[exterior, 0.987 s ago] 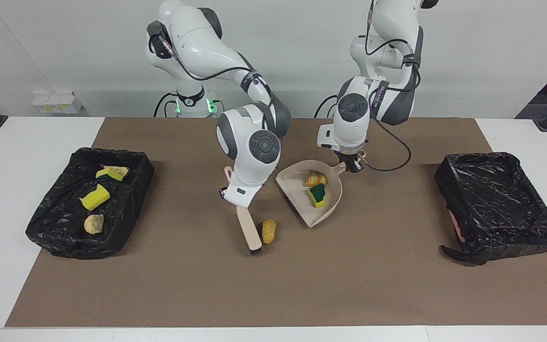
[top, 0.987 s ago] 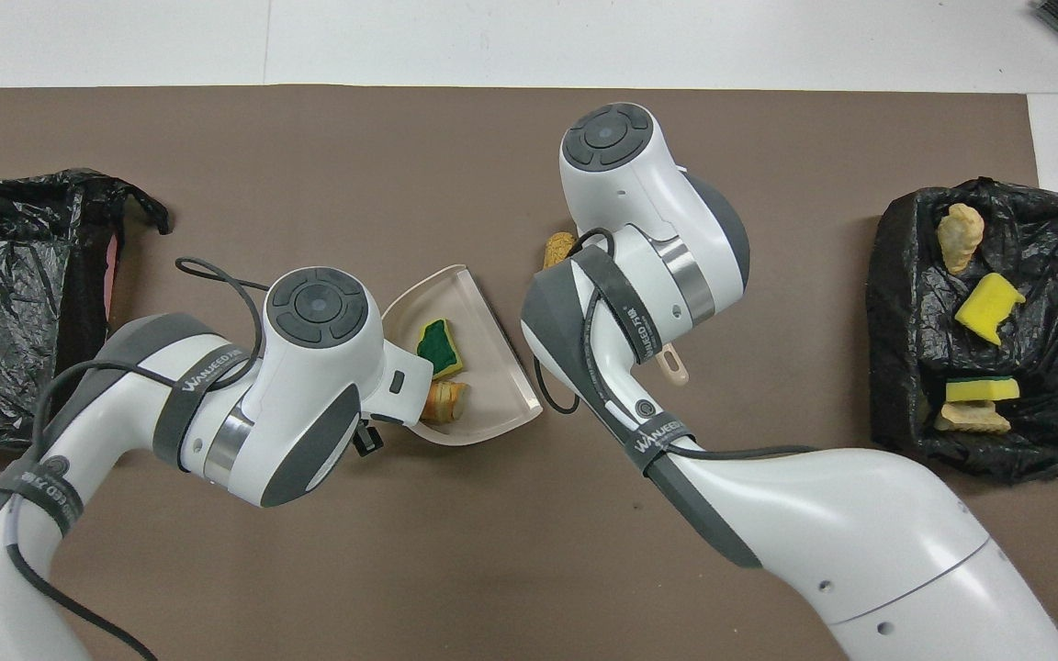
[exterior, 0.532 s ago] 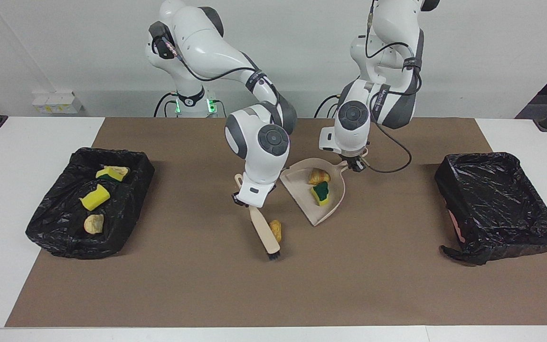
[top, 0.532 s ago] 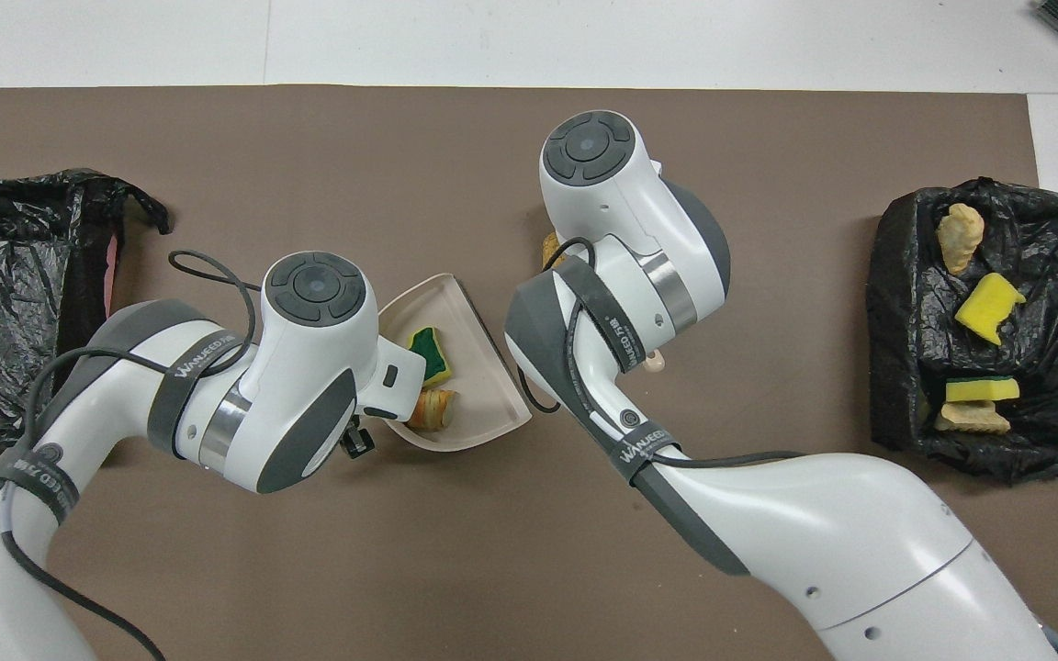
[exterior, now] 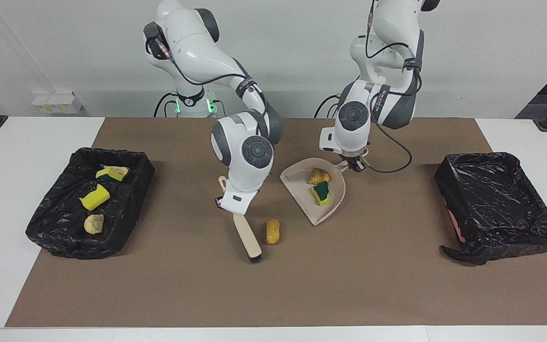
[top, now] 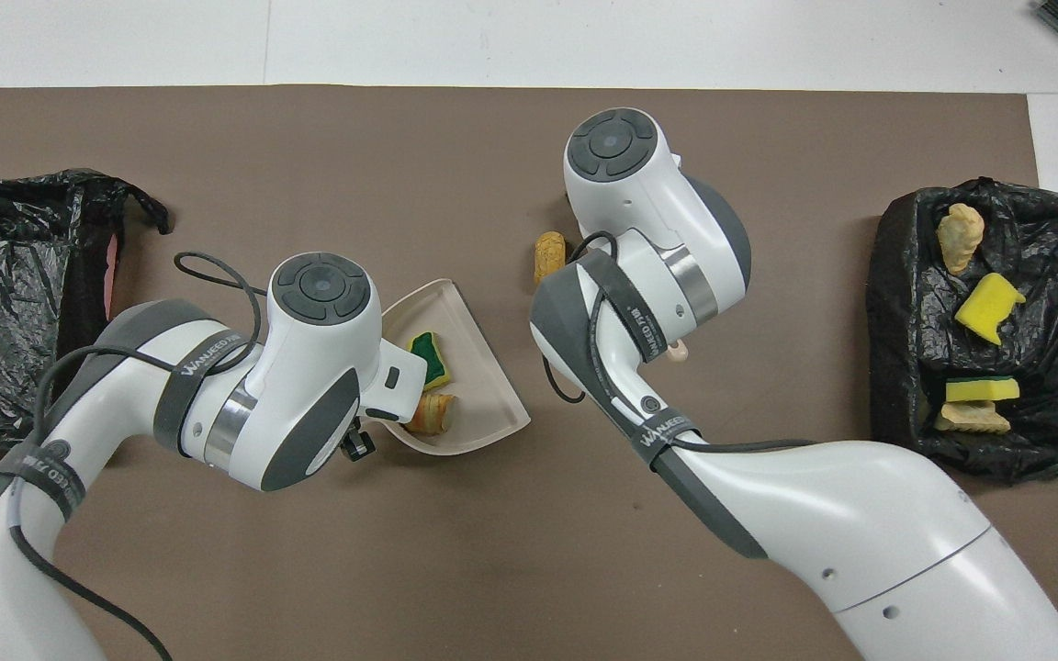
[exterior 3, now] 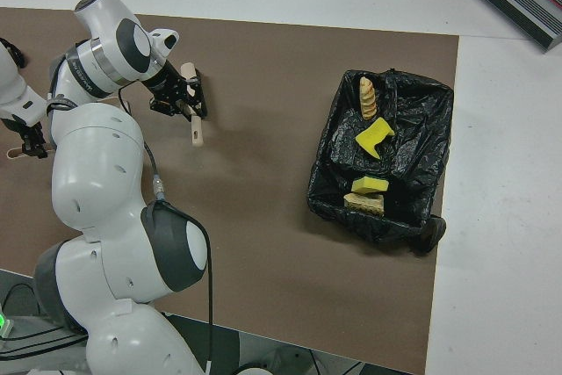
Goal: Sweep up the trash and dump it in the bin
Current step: 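Sweep the last bread piece into the dustpan with the right gripper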
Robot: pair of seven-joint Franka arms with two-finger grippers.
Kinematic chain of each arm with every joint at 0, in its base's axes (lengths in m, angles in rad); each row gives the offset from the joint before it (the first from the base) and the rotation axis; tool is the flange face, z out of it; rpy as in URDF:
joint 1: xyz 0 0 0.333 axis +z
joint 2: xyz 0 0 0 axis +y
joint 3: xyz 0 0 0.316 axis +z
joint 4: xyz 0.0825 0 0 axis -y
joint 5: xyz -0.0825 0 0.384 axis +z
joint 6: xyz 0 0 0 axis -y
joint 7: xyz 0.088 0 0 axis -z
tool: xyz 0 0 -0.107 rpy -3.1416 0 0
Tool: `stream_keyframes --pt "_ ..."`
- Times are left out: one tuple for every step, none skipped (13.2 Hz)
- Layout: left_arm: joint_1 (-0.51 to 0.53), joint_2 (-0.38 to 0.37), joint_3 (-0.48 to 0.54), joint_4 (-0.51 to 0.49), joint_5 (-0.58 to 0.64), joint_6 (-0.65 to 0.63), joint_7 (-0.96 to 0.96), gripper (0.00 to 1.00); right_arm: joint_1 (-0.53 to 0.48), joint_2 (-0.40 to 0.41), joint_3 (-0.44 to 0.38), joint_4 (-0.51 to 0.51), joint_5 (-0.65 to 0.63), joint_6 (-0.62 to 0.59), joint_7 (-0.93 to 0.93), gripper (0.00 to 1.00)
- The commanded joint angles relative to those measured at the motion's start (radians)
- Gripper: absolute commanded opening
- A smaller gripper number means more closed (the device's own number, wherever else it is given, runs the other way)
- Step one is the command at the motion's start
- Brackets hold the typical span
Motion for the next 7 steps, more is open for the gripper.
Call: stream_keyframes --pt "0.014 -0.012 -0.006 -0.021 0.001 -0.002 -0.009 0.00 0.024 -0.010 0.044 -0.009 0.007 -0.001 -0.013 0.00" --pt "0.014 -0.015 -0.006 -0.023 0.001 -0.004 -0.009 0.00 0.021 -0.008 0.070 -0.015 0.029 0.005 -0.013 0.00" --pt "0.016 -0.015 -0.006 -0.024 0.001 -0.002 -0.009 0.00 0.022 -0.011 0.081 -0.021 0.053 0.005 -0.011 0.00" --pt "0.016 -0.016 -0.006 -0.035 0.001 0.013 -0.003 0.00 0.028 -0.017 0.093 -0.033 0.084 0.002 -0.002 0.00" --pt "0.025 -0.021 -0.006 -0.047 0.001 0.039 -0.001 0.00 0.042 -0.023 0.107 -0.042 0.118 0.004 0.002 0.00" --pt "0.026 -0.024 -0.007 -0.059 0.001 0.059 -0.001 0.00 0.048 -0.034 0.115 -0.055 0.151 0.004 0.004 0.00" --pt "0.026 -0.024 -0.007 -0.060 0.001 0.068 0.002 0.00 0.065 -0.040 0.118 -0.061 0.193 0.002 0.021 0.00"
